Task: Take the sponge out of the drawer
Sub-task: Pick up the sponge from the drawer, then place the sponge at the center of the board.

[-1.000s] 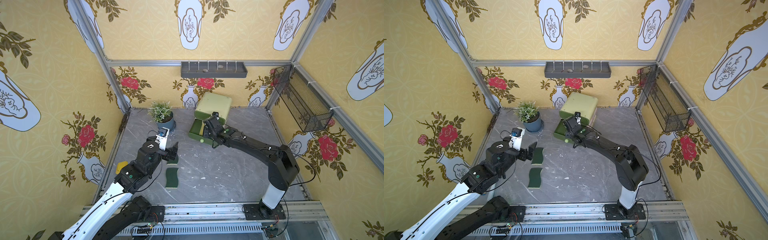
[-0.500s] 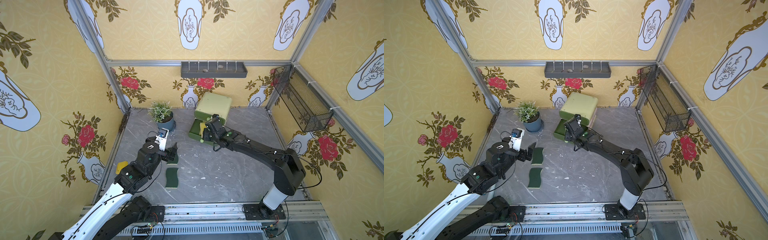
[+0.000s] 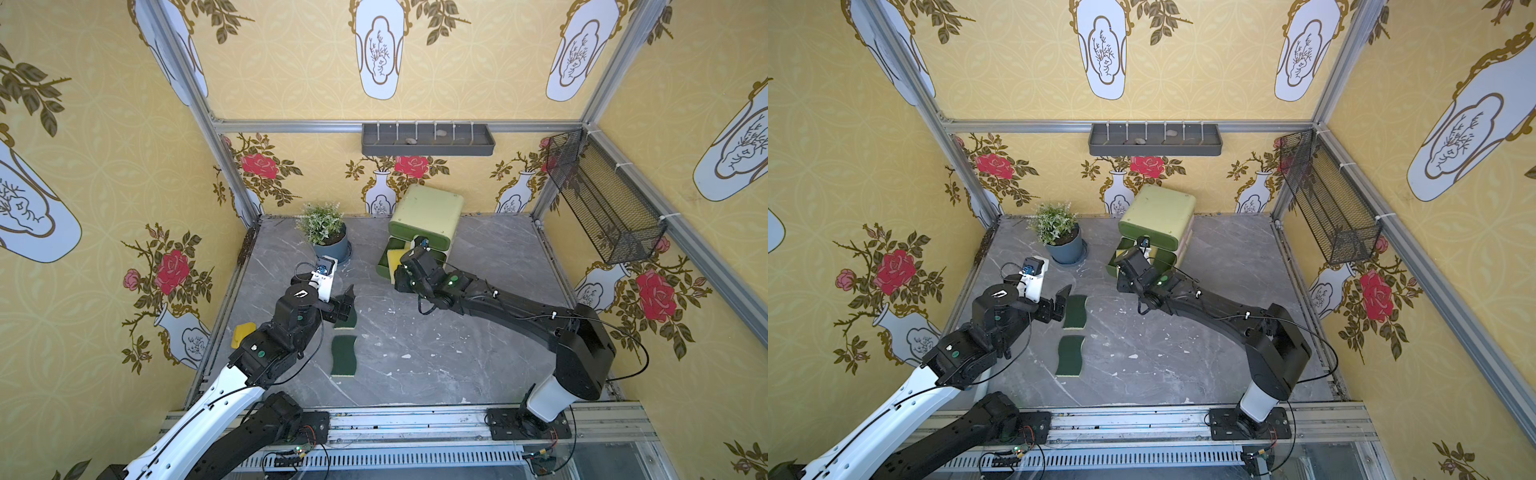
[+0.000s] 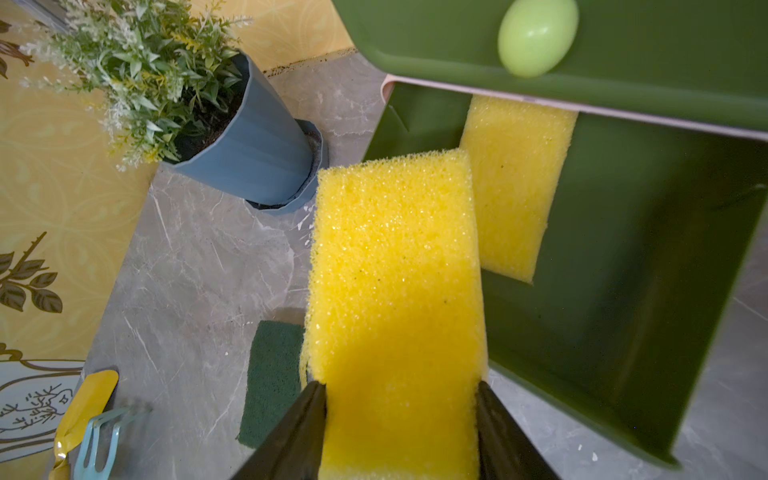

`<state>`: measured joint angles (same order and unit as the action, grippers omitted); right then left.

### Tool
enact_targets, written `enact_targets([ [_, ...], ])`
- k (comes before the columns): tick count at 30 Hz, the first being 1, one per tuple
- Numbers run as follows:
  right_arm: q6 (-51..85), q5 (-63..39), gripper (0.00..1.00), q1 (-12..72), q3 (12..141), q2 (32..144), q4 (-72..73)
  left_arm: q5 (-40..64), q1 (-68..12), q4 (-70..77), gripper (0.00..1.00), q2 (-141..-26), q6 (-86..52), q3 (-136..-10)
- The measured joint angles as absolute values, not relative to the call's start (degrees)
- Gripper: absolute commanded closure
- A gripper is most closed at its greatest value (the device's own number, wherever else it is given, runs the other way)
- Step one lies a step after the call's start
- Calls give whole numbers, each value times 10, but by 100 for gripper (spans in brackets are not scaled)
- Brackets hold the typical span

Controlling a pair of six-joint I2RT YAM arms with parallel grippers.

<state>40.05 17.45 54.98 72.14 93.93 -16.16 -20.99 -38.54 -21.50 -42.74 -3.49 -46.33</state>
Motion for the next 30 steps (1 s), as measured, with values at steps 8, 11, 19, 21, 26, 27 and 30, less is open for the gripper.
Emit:
enact_targets([
  [8,451,222,44,628,694,935,-144,-223,-385,-214,0,-424,-35,-462],
  [11,472,235,44,651,689,947,-133,-228,-385,-213,0,-418,-35,-459],
  [19,530,246,44,687,695,1003,-113,-245,-385,-204,0,-399,-35,-452],
  [21,544,246,44,691,695,1019,-106,-250,-385,-202,0,-395,-35,-451],
  [26,574,244,44,693,710,1066,-102,-255,-385,-201,0,-391,-35,-448],
  [27,575,244,44,693,711,1072,-102,-255,-385,-201,0,-390,-35,-448],
  [30,587,244,43,693,714,1090,-102,-255,-385,-201,0,-390,-35,-448],
])
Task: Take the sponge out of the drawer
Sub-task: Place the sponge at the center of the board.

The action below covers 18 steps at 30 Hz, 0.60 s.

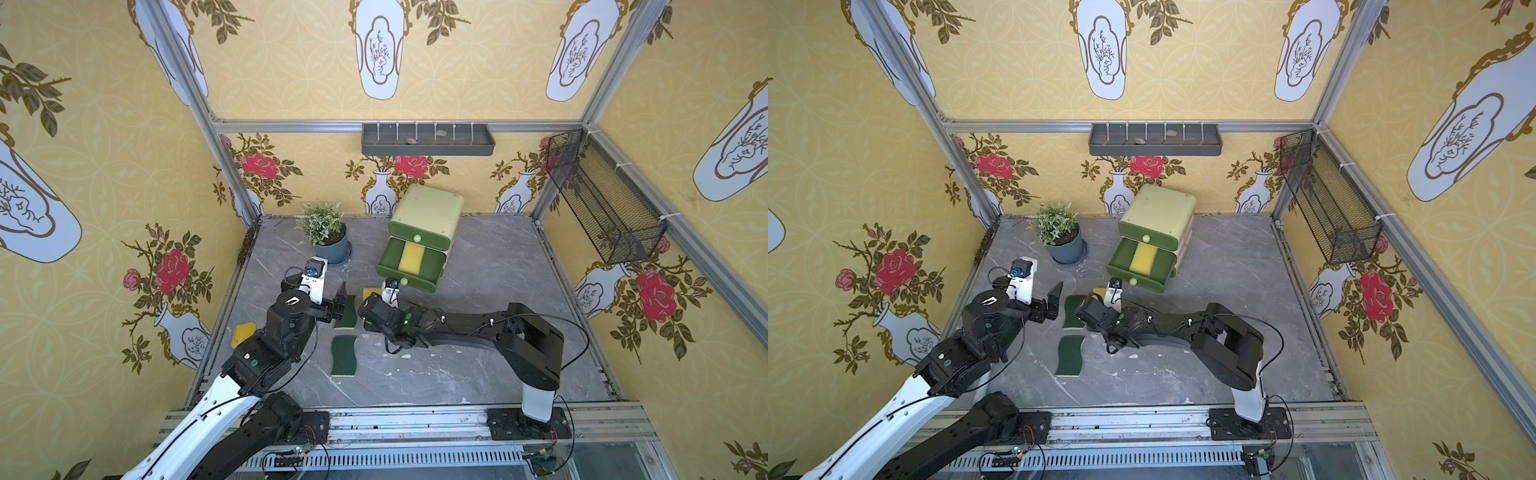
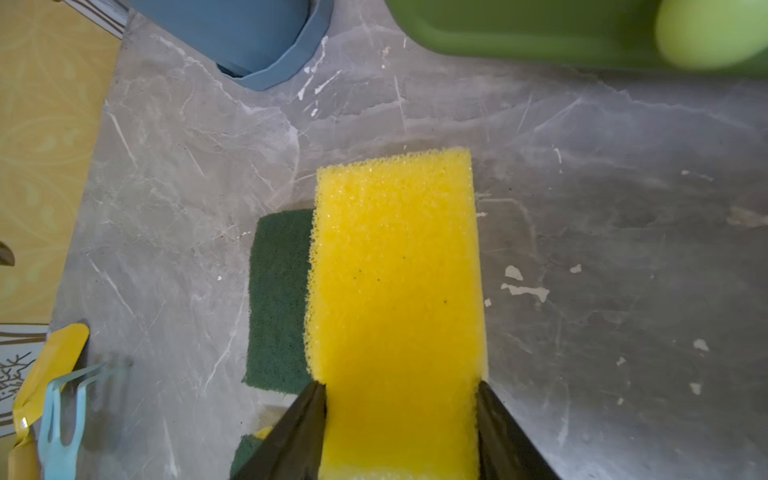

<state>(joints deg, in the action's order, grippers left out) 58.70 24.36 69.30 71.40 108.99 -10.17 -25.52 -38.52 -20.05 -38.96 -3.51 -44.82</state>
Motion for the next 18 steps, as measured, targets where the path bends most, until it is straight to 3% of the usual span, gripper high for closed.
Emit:
enact_targets([
  [18,591,230,38,679,734,1153,-101,-257,-385,-200,0,-388,-35,-448],
])
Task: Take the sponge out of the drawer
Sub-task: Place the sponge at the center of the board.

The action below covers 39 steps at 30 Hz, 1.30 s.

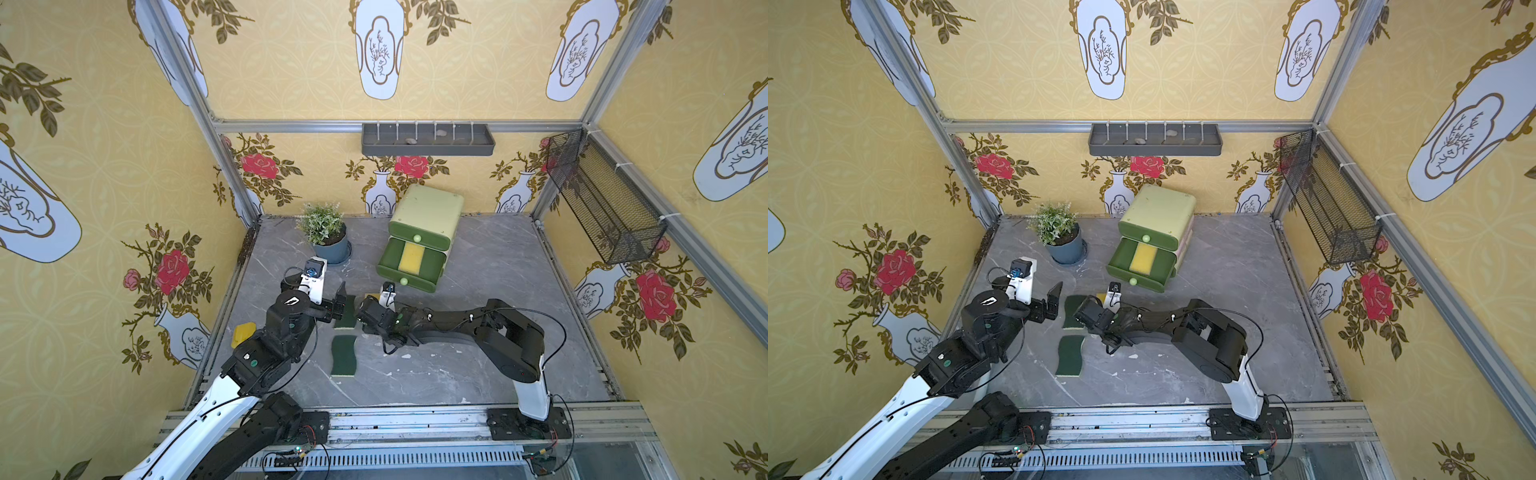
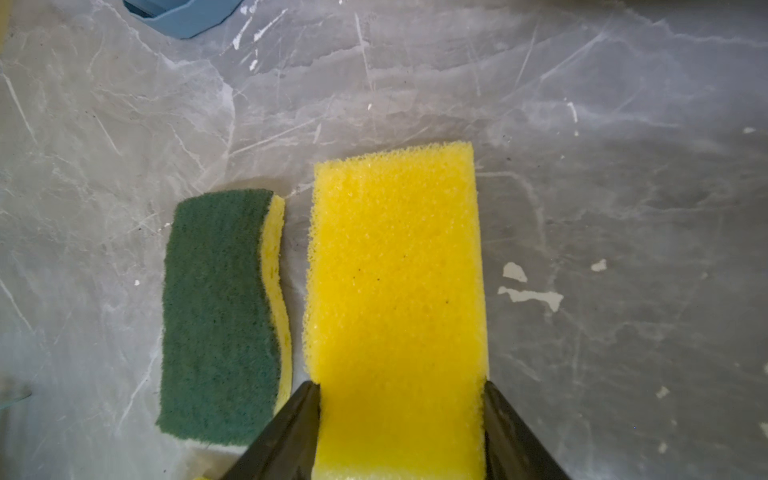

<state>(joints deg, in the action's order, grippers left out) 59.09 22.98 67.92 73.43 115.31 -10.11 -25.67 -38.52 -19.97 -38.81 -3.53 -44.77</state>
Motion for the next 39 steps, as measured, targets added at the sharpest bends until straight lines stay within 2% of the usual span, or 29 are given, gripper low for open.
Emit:
enact_targets([
  [9,591,217,32,675,738,1165,-96,-257,-385,-199,0,-389,-35,-447],
  [19,590,213,13,674,748,1168,-93,-257,-384,-199,0,-389,-35,-447],
  [24,588,213,7,671,756,1168,-97,-257,-383,-199,0,-390,-35,-447],
  [39,534,232,1,662,759,1056,-136,-257,-380,-197,0,-385,-36,-447],
])
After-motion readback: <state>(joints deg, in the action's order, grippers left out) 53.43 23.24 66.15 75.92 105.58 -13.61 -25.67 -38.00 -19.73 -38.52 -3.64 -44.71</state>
